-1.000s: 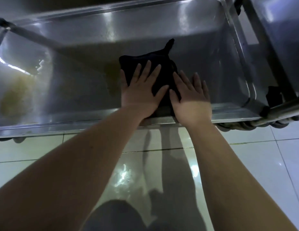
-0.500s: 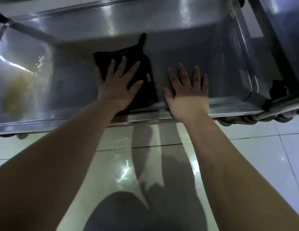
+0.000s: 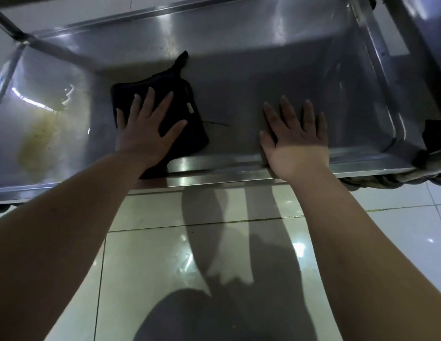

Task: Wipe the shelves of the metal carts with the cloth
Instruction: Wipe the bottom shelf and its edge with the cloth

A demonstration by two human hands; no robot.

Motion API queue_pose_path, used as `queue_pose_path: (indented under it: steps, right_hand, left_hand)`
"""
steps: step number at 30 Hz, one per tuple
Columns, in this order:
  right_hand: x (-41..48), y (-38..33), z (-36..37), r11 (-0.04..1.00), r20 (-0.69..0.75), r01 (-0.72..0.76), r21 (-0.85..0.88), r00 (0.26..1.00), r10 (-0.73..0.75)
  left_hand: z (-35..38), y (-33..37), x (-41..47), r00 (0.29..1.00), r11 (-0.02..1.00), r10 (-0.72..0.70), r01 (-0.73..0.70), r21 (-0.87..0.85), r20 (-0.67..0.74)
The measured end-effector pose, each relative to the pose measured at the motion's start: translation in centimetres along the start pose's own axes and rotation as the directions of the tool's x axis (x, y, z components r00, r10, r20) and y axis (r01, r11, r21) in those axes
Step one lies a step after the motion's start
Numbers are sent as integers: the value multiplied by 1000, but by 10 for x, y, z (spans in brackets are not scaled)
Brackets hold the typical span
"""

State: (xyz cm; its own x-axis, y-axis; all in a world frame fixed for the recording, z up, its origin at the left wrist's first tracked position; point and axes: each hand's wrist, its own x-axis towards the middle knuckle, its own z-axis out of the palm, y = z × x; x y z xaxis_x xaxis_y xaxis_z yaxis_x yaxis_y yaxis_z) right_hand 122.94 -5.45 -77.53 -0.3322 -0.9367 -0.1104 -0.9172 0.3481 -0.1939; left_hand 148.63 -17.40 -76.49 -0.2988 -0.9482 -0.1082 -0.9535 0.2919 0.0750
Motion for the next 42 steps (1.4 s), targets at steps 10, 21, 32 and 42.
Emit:
queue_pose_path:
  steps: [10, 21, 32, 42]
  right_hand:
    - [31, -57, 16, 996, -74, 83, -45, 994, -86]
    - [33, -59, 14, 993, -61, 15, -121, 998, -22]
    - [35, -56, 11, 997, -63, 40, -66, 997, -44]
    - [37, -115, 13, 983, 77, 153, -102, 986, -146]
  left_hand:
    - [-3, -3, -10, 994, 994, 97, -100, 41, 52]
    - [-10, 95, 82, 976, 978, 190, -197, 63, 108]
    - [-21, -25, 84, 989, 991, 126, -129, 42, 77]
    - [-18, -70, 60, 999, 1000, -23, 23, 12, 47]
